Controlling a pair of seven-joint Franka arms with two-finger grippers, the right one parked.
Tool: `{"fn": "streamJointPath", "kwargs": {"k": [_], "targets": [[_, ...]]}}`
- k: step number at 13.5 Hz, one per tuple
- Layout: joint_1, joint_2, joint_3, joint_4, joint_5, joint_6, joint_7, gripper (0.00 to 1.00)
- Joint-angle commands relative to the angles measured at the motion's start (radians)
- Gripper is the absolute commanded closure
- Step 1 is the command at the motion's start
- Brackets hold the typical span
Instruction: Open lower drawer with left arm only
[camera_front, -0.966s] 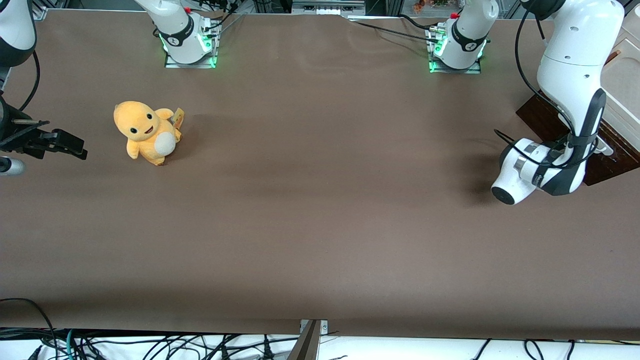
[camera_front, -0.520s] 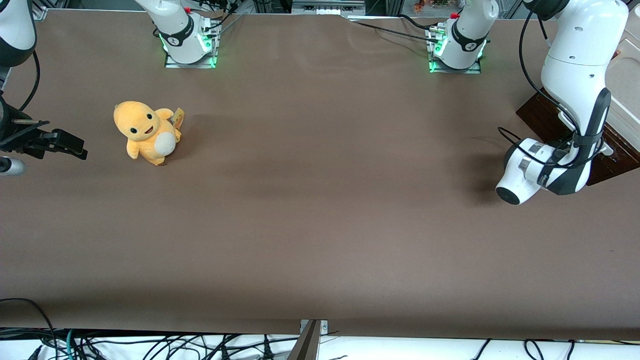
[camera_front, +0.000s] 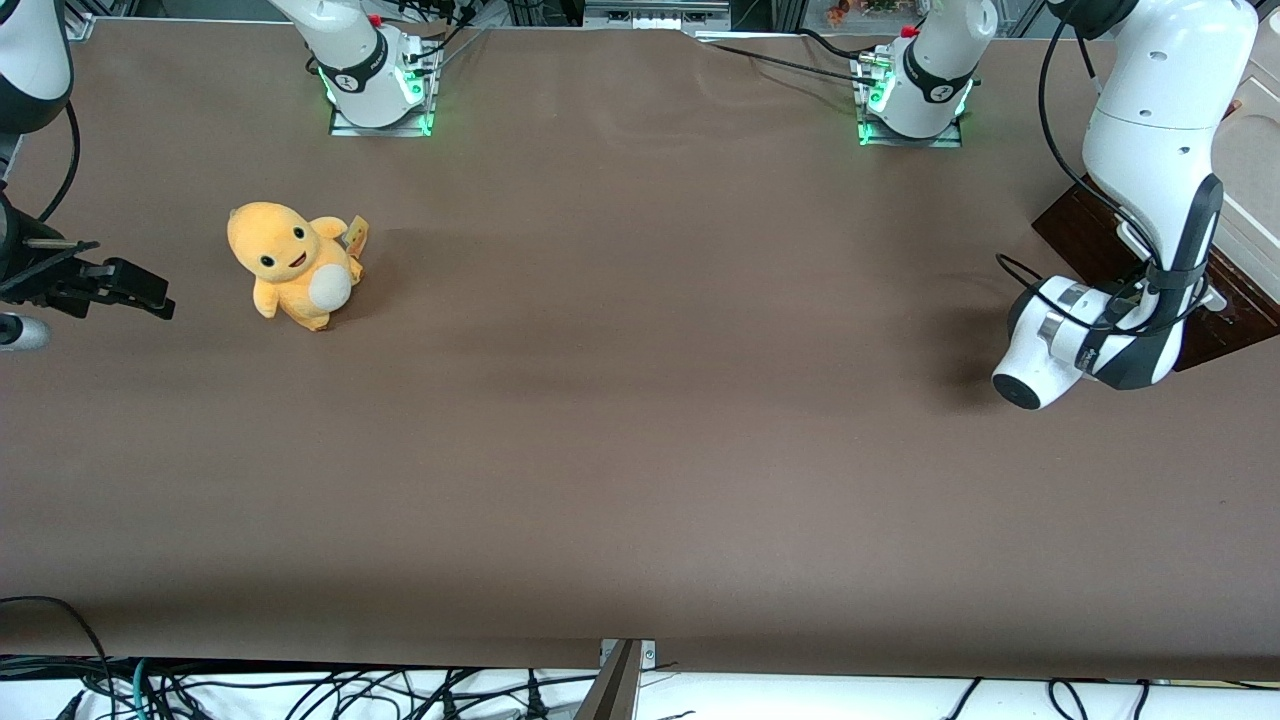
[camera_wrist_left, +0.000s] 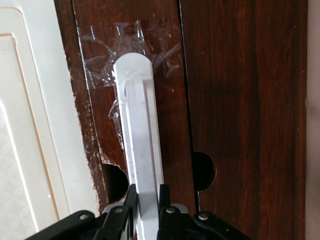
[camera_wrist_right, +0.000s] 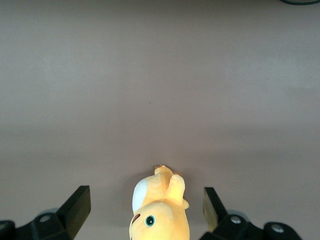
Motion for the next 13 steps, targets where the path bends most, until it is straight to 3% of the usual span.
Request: {"fn": "streamJointPath", "kwargs": {"k": [1, 13], "targets": [[0.0, -0.013, -0.008, -0.013, 0.014, 0.008, 0.022, 0.95], [-0.128, 0.013, -0.008, 0.05, 0.006, -0.037, 0.028, 0.95]]}}
